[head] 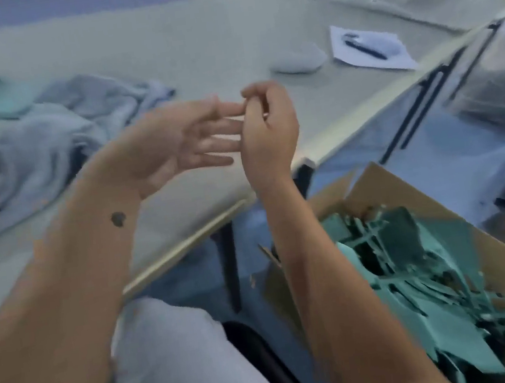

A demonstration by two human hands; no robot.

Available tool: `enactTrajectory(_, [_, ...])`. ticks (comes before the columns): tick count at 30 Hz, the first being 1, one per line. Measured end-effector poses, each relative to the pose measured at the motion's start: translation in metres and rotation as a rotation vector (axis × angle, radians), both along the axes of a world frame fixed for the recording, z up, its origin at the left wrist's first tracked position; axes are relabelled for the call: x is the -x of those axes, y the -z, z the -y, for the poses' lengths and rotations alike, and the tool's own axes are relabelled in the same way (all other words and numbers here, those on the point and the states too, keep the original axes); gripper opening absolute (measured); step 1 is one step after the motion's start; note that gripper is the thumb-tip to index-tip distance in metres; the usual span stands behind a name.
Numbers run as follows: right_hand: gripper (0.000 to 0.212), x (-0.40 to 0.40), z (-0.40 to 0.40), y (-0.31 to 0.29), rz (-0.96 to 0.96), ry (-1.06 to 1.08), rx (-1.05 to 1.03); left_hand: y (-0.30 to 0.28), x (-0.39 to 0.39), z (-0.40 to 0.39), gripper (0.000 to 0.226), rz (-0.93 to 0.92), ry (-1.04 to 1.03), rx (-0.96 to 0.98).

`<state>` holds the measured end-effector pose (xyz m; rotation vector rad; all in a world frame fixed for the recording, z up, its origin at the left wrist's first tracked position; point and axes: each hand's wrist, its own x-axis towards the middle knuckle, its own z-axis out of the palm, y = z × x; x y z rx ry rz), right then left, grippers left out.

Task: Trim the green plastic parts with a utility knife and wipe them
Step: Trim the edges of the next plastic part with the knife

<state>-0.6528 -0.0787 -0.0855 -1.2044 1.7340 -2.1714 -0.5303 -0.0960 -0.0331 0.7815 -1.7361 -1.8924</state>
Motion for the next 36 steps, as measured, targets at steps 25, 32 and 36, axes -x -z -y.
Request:
enactTrajectory(25, [0.013, -0.267, 0.118, -0.001, -0.645, -0.674, -0.035, 0.054, -0.288, 0.06, 0.037, 0.328, -1.156, 0.408])
enactTrajectory(32, [0.035, -0.286, 0.08, -0.028, -0.737, -0.683, 0.244, 0.057, -0.292, 0.06, 0.034, 0.028, -1.334, 0.324])
enactTrajectory(36, [0.028, -0.294, 0.081, -0.018, -1.079, -0.844, -0.165, 0.044, -0.294, 0.056, 0.017, -0.264, -1.227, 0.429])
